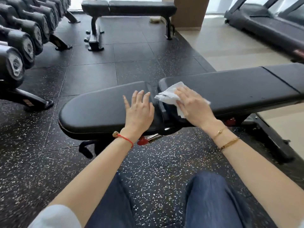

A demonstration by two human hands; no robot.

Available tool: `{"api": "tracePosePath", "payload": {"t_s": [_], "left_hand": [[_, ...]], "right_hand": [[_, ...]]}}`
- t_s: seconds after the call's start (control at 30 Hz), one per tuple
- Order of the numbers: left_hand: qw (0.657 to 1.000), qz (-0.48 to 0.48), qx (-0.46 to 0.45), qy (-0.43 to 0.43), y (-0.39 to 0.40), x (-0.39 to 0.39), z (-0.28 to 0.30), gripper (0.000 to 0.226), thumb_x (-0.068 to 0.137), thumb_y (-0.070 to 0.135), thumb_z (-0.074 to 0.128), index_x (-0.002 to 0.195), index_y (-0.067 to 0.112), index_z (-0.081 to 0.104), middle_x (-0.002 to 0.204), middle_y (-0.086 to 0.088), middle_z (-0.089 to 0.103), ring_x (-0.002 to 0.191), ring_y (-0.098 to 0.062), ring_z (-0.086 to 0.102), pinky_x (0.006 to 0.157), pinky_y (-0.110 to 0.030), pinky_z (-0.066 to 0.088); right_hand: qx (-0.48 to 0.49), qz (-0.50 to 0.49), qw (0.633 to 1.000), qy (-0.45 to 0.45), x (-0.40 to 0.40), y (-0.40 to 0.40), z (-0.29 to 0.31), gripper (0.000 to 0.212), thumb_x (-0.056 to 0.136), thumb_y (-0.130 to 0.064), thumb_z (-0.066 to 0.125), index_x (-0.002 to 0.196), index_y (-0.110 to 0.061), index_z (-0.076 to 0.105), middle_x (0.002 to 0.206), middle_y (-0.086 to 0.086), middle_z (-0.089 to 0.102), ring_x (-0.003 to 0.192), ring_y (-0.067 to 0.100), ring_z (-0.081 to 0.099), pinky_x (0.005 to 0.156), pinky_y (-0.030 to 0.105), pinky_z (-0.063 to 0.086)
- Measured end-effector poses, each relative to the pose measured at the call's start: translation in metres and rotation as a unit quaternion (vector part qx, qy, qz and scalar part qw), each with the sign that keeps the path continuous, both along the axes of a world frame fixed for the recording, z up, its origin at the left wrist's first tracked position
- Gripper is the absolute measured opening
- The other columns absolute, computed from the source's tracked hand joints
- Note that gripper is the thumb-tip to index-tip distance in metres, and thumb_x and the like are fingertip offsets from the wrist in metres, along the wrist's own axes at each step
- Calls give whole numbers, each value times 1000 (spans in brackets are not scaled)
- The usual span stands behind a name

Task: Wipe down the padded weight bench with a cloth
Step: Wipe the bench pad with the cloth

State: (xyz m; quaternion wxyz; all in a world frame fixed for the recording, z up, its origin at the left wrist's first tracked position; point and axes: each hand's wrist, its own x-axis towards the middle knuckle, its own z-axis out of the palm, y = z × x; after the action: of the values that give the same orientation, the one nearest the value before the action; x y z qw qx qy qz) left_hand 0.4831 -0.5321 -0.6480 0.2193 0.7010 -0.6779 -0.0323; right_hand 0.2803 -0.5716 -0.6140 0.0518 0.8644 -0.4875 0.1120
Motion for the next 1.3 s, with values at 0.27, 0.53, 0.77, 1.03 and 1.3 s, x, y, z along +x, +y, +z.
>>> {"api": "tracePosePath", "payload": {"t_s": [0.27,0.53,0.77,1.03,1.3], "left_hand": [[997,73,6,-11,-22,-30,-16,48,98,33,38,144,20,39,153,-1,35,146,-22,22,119,-62,7],[995,92,-32,-28,-22,-30,-17,46,91,34,43,136,25,49,145,3,45,140,-18,34,118,-59,16],[995,99,1,-23,-17,-31,-13,47,97,34,43,144,27,42,153,6,37,146,-15,25,122,-53,8],[994,107,7,-28,-16,-33,-10,47,98,33,43,144,27,41,154,7,35,147,-15,23,123,-51,7],[993,113,2,-31,-18,-34,-14,47,97,33,44,144,27,42,155,5,36,147,-15,25,122,-51,9]], "right_hand": [[157,-24,987,-9,-13,-53,-23,60,101,-55,27,156,-38,10,166,-3,3,152,23,-7,121,41,-6],[167,0,985,51,6,-96,-23,57,99,-60,16,154,-47,6,166,-1,-5,149,34,-16,116,54,-14],[150,65,986,19,-36,-62,-30,51,102,-55,17,151,-53,5,166,-2,-3,150,29,-17,118,53,-14],[191,-11,981,18,-26,-104,-21,54,101,-55,15,154,-47,6,166,0,-6,149,36,-16,117,56,-15],[140,66,988,22,-28,-62,-31,53,101,-55,14,153,-49,5,166,-2,-5,150,34,-15,117,57,-13]]}}
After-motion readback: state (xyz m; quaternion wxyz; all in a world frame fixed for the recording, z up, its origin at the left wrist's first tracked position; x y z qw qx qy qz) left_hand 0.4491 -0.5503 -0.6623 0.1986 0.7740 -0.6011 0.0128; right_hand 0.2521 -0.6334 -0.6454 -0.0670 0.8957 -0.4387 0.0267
